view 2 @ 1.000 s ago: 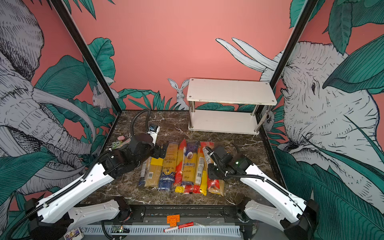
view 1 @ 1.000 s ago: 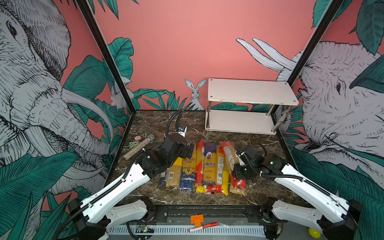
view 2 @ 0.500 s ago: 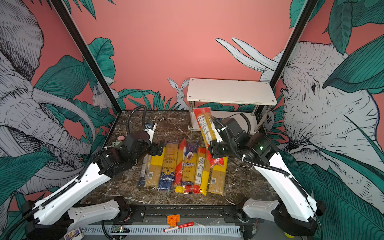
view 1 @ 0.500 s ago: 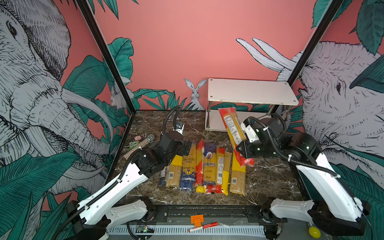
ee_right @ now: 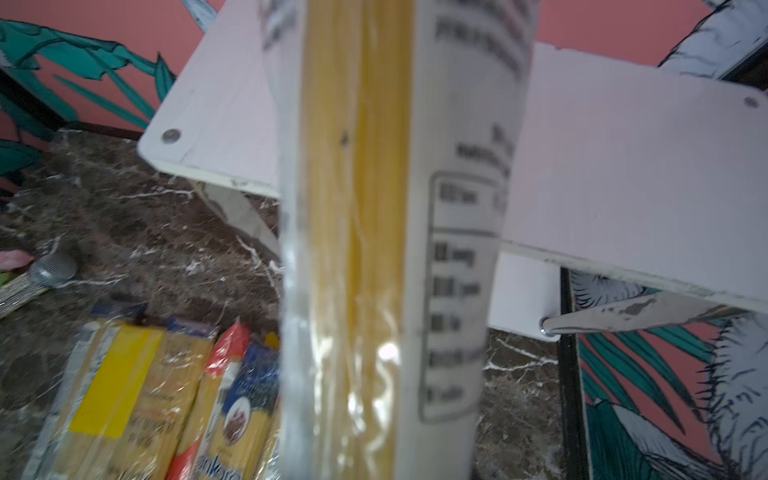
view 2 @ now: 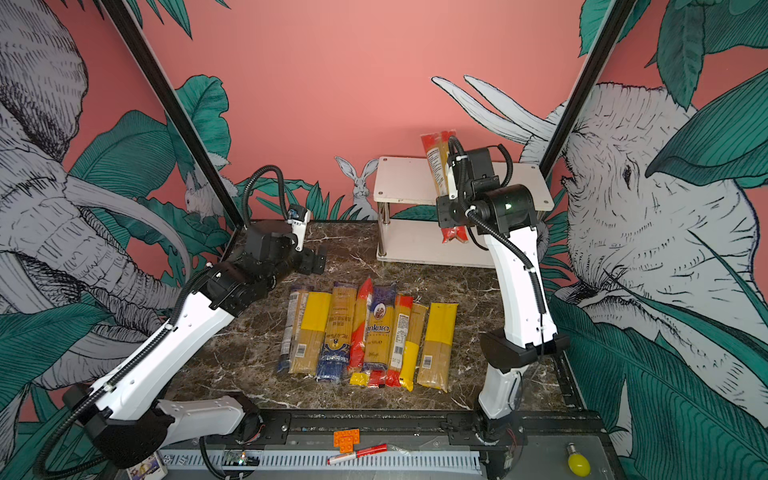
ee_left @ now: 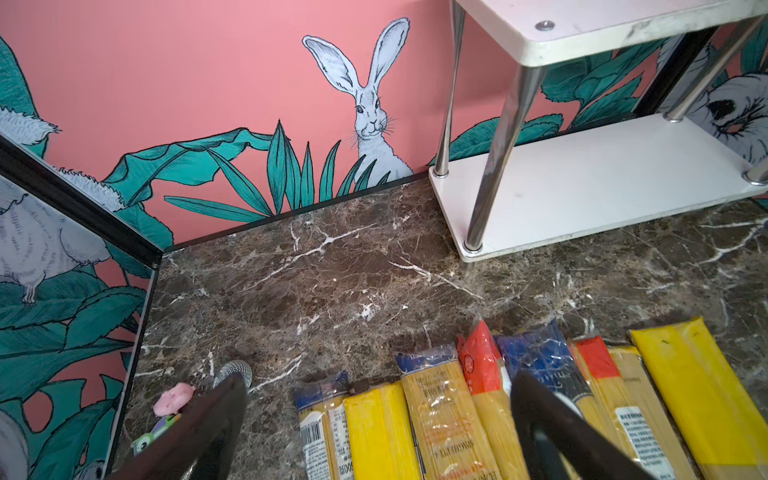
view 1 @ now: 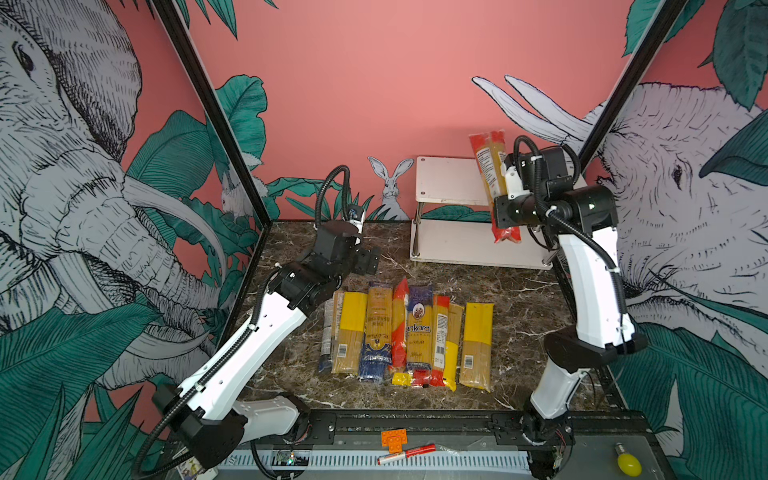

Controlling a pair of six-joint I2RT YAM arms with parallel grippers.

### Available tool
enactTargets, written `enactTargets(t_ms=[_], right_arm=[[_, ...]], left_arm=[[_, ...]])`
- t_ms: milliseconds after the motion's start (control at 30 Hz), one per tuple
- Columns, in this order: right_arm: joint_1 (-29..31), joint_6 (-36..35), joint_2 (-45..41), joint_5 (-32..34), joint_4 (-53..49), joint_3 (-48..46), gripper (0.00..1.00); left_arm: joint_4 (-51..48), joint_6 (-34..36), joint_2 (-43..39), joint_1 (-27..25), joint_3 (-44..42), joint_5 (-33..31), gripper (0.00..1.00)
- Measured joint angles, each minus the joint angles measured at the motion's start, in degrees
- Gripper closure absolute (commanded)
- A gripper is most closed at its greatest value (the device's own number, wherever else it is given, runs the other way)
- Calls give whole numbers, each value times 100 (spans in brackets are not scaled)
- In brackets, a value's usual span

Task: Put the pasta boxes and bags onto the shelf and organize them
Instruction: 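Lift the red-and-white bag toward the shelf corner while the left arm rises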

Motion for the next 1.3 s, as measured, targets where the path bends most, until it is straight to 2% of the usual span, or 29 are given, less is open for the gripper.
enactTargets(t_ms=[233,367,533,767,967,1133,1300], right_arm=[[-678,-756,195,1106,896,-424,100],[-1071,-1069,339,1534,1375,-275,100],[-1480,-1421,455,1812,1818,-101,100],[-1797,-2013,811,2280,2092,96,100],[-1917,-2251,1029,2507,2092,4,100],[-2000,-2358,1056,2649,2083,-166,100],[-2107,-2437,1056,2767,2098,-260,100]], left_arm=[[297,219,562,177,376,664,1],[339,317,835,197,780,839,1],[549,339,922,264,859,839,1],[629,197,1589,310,1460,894,1],[566,173,2031,310,1770,999,1],[533,173,2081,317,1821,1014,1],[503,164,2358,326,2271,1143,1]])
